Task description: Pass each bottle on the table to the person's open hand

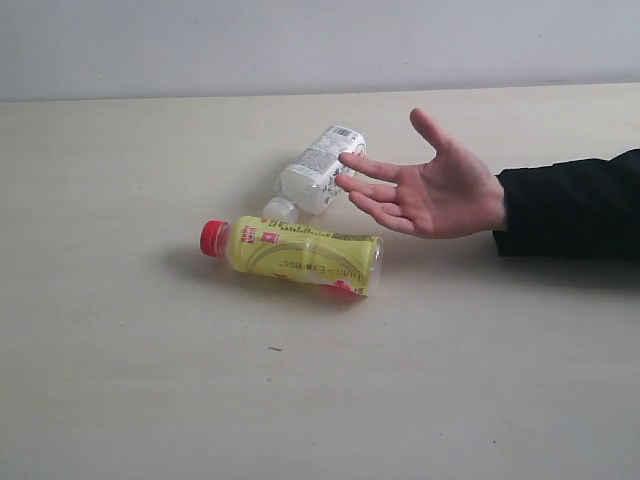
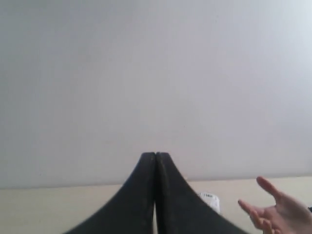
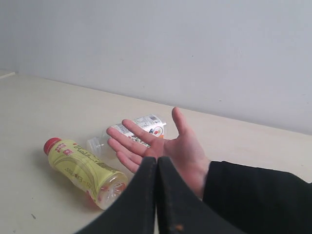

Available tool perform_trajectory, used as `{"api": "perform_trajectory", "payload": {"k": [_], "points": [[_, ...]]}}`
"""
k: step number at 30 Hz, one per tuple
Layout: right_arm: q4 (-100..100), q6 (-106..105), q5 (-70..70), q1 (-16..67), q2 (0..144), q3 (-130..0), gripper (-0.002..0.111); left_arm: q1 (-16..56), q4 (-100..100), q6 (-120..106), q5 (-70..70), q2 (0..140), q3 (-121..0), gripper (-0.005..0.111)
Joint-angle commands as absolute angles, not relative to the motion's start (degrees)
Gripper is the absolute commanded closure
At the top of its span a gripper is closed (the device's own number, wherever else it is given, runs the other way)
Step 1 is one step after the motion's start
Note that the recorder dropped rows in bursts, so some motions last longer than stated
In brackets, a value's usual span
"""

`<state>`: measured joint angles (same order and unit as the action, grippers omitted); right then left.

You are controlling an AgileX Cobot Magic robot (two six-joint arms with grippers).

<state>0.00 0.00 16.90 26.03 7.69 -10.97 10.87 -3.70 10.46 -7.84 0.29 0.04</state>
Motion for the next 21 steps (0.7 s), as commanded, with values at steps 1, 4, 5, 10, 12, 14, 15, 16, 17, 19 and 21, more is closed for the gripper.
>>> {"api": "perform_trajectory", "payload": {"k": [1,4,5,10,12,14,15,16,17,19,21], "points": [[0.0,0.0,16.1,25.9,7.4,-10.8,0.108,10.6,-3.9,16.1,-15.5,0.0,0.0,0.107],[0.0,0.0,16.1,25.9,7.4,-10.8,0.108,10.6,-3.9,32.9,-20.0,0.0,0.0,0.107],[0.0,0.0,16.1,25.9,7.4,-10.8,0.108,10.6,-3.9,37.9,-21.1,0.0,0.0,0.107],[0.0,0.0,16.1,25.9,7.4,-10.8,0.108,10.6,-3.9,39.2,-22.9,0.0,0.0,0.107],[0.0,0.0,16.1,25.9,7.4,-10.8,0.108,10.6,-3.9,39.2,-23.0,0.0,0.0,0.107],[0.0,0.0,16.1,25.9,7.4,-10.8,0.108,10.6,-3.9,39.2,-23.7,0.0,0.0,0.107],[0.0,0.0,16.1,25.9,7.4,-10.8,0.108,10.6,-3.9,39.1,-24.4,0.0,0.0,0.107],[0.0,0.0,16.1,25.9,7.4,-10.8,0.108,10.6,-3.9,39.1,-25.5,0.0,0.0,0.107],[0.0,0.0,16.1,25.9,7.4,-10.8,0.108,10.6,-3.9,39.0,-26.5,0.0,0.0,0.107],[0.0,0.0,16.1,25.9,7.4,-10.8,0.108,10.6,-3.9,38.3,-25.6,0.3,-0.2,0.107],[0.0,0.0,16.1,25.9,7.4,-10.8,0.108,10.6,-4.9,36.8,-23.0,2.8,-2.8,0.107]]}}
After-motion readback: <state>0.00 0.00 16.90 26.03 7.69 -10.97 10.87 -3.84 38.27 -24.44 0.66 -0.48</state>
